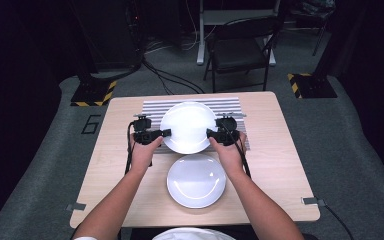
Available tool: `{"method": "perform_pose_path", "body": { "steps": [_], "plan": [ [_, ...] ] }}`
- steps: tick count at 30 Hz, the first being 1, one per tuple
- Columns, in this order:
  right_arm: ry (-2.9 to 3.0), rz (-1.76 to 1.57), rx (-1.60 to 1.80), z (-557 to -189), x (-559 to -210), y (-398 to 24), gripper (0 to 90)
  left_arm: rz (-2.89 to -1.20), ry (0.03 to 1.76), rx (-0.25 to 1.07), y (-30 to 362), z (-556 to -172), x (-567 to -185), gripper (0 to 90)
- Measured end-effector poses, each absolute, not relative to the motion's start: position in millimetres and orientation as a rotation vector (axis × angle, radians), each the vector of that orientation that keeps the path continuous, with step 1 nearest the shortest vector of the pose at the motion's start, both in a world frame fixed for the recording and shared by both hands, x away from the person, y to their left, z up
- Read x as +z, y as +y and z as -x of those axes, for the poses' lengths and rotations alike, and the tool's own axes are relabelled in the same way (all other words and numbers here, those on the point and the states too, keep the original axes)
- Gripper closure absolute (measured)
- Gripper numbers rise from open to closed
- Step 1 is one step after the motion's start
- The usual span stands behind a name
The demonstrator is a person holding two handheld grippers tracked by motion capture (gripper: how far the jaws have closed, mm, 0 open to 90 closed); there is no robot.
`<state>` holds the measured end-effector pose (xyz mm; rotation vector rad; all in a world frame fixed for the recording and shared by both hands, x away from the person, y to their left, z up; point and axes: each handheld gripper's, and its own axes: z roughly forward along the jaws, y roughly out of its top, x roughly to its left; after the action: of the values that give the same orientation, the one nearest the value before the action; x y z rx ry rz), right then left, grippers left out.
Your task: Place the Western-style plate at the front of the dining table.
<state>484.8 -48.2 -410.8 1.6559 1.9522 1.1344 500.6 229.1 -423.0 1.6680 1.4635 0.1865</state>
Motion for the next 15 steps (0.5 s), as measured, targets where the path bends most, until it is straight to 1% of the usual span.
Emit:
{"method": "perform_pose_path", "body": {
  "steps": [15],
  "plan": [
    [1.946, -1.647, 1.148, -491.1, -400.4, -47.1, 58.3, -1.666, 1.465, 0.188, 230.9, -508.0, -415.8, 58.6]
  ]
}}
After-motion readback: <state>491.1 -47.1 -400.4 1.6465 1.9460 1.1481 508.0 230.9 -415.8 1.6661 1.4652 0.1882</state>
